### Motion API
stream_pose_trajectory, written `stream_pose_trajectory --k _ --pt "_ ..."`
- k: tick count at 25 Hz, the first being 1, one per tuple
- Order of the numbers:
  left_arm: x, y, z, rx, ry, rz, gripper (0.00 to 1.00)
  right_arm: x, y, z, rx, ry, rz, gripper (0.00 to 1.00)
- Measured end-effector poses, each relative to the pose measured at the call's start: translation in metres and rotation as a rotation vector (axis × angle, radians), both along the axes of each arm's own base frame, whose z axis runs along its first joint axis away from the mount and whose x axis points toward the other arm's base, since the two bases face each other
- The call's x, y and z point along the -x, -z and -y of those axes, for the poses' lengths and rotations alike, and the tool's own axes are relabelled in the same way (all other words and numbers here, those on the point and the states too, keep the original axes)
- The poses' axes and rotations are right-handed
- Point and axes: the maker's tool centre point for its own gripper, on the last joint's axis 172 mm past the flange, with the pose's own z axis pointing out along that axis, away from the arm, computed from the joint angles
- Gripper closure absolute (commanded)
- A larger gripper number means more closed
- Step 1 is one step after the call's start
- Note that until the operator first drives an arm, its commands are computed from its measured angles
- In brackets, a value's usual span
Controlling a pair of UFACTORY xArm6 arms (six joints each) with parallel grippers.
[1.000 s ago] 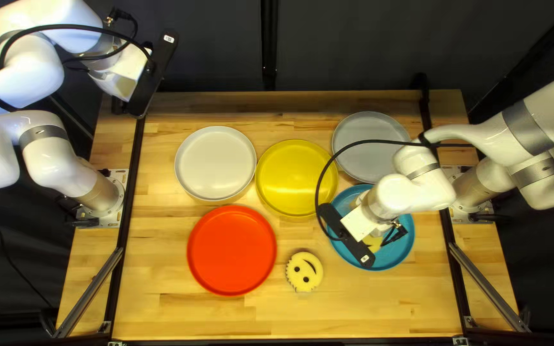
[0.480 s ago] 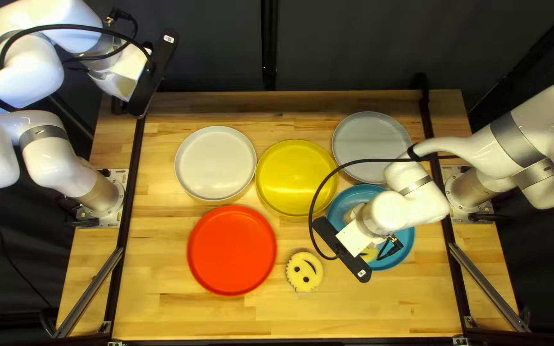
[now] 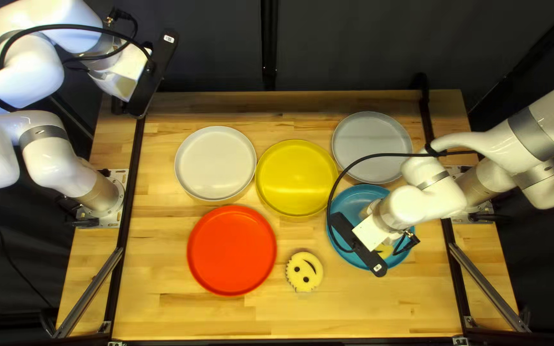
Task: Pick up sponge and scrub the plate
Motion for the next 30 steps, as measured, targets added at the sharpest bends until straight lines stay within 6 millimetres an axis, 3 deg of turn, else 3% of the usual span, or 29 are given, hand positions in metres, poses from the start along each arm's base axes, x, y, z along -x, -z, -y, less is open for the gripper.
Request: stream_pose_trajectory --k 6,10,13,24,30 --pt "0.000 0.000 0.000 0.000 0.000 0.000 0.00 0.014 0.001 0.027 0.025 -0.030 0.013 1.00" --pt "0.000 0.000 0.000 0.000 0.000 0.000 0.00 0.019 -0.006 0.034 0.031 -0.028 0.007 1.00" --pt "0.000 0.000 0.000 0.000 0.000 0.000 0.00 0.016 -0.010 0.028 0.023 -0.011 -0.001 1.00" --pt "0.000 0.000 0.000 0.000 0.000 0.000 0.00 -0.024 -0.005 -0.026 -0.026 0.033 -0.042 1.00" --pt "0.000 0.000 0.000 0.000 0.000 0.000 0.00 -0.025 -0.003 -0.003 -0.027 0.038 -0.035 1.00"
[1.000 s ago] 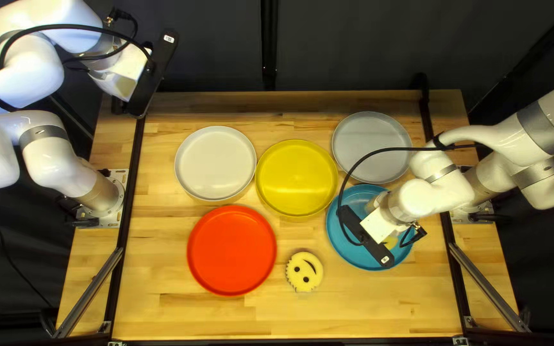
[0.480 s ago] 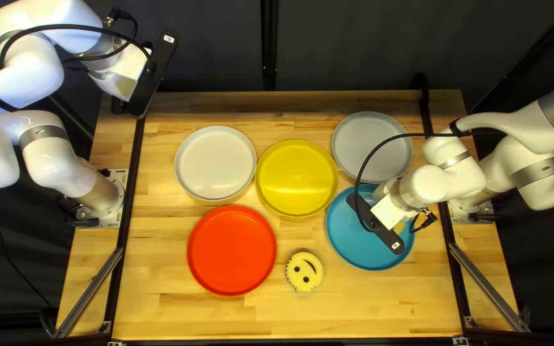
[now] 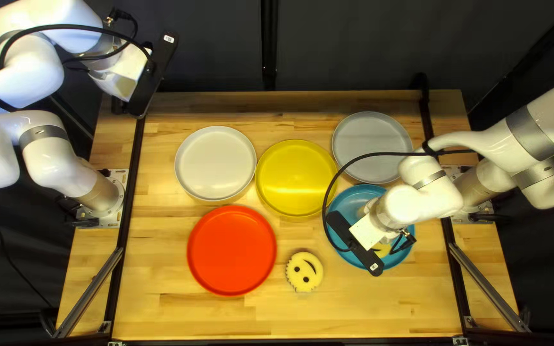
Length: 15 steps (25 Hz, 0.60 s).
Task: Pick up sponge and scrub the plate
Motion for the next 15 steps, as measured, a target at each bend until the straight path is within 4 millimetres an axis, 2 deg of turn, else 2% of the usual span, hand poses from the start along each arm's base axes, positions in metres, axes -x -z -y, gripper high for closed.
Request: stream_pose_trajectory --k 9,12,15 --pt "0.000 0.000 0.000 0.000 0.000 0.000 0.00 0.013 -0.004 0.063 0.010 0.027 0.010 1.00" --pt "0.000 0.000 0.000 0.000 0.000 0.000 0.00 0.016 -0.003 0.070 0.006 0.032 0.010 1.00" --pt "0.000 0.000 0.000 0.000 0.000 0.000 0.00 0.016 -0.002 0.062 0.004 0.031 0.010 1.00"
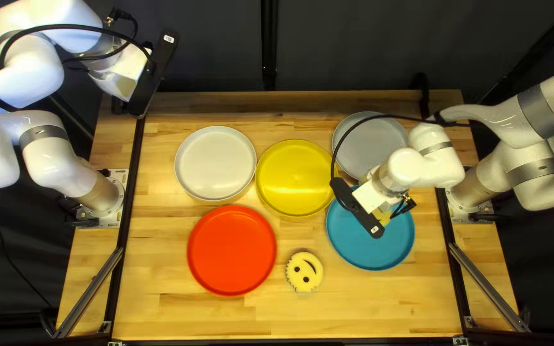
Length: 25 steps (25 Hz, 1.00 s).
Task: Pick up sponge and scrub the plate
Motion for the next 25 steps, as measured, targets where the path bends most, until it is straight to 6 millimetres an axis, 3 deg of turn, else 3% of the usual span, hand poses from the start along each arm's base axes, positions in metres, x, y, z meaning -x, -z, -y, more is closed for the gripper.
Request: stream_pose_trajectory --k 9,13,17,25 --pt "0.000 0.000 0.000 0.000 0.000 0.000 0.00 -0.016 -0.003 -0.066 0.013 -0.028 0.009 1.00" --pt "0.000 0.000 0.000 0.000 0.000 0.000 0.00 -0.020 -0.002 -0.084 0.030 -0.049 0.013 1.00" --pt "0.000 0.000 0.000 0.000 0.000 0.000 0.00 -0.015 0.001 -0.070 0.036 -0.049 0.010 1.00" --pt "0.000 0.000 0.000 0.000 0.000 0.000 0.00 0.011 0.003 -0.007 0.013 -0.023 0.014 1.00"
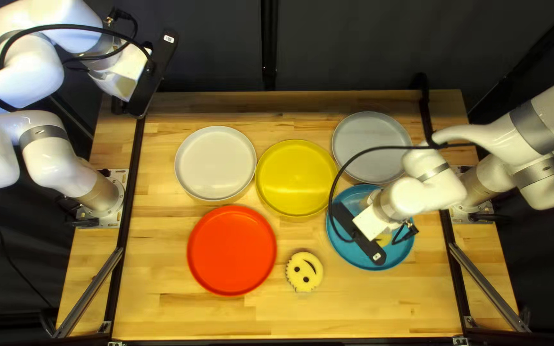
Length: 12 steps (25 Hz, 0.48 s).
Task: Pick up sponge and scrub the plate
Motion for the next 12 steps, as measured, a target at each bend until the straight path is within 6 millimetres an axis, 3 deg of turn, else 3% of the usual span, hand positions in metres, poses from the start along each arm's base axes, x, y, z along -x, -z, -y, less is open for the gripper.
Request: stream_pose_trajectory --k 6,8,12 --pt "0.000 0.000 0.000 0.000 0.000 0.000 0.00 0.010 -0.004 0.009 -0.006 0.007 0.003 1.00" --pt "0.000 0.000 0.000 0.000 0.000 0.000 0.00 0.011 -0.004 0.004 -0.006 0.006 0.001 1.00" --pt "0.000 0.000 0.000 0.000 0.000 0.000 0.00 0.009 -0.004 -0.024 0.000 -0.003 -0.001 1.00"
